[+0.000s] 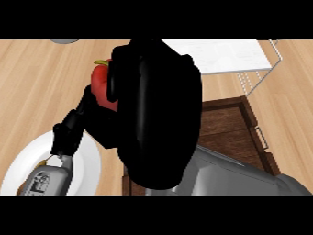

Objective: Pick the bell pepper from the tray and place it in the tiered shelf

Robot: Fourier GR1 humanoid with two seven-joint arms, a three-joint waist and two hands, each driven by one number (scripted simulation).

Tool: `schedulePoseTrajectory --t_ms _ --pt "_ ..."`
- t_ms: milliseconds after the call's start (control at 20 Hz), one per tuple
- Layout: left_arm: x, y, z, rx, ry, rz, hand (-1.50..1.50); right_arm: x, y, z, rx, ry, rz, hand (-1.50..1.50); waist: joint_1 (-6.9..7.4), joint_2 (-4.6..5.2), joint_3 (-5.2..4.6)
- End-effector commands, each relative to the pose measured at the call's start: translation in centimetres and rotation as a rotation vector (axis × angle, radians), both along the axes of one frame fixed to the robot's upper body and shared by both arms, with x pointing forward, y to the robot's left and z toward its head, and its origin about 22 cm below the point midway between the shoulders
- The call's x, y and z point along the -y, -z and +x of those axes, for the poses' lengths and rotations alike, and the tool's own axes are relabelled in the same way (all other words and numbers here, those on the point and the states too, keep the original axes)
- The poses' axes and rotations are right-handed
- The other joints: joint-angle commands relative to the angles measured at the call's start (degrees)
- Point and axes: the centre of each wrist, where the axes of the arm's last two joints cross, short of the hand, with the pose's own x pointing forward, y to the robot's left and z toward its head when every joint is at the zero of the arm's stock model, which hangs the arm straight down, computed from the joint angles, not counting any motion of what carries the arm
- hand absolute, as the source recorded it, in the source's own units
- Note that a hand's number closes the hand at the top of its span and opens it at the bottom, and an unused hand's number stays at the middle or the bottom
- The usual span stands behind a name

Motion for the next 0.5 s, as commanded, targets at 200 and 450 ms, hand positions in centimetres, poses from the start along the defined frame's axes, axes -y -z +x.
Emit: schedulePoseTrajectory --t_ms 200,450 --pt "0.8 -0.3 -0.6 -0.001 -0.001 0.000 0.00 1.0 -5.3 2.6 -0.079 0.242 0.067 1.50 0.36 0.26 0.07" --pt "-1.2 -1.1 0.2 0.004 0.014 0.016 0.00 1.6 -7.0 4.4 -0.033 0.295 0.060 1.50 0.38 0.51 0.06"
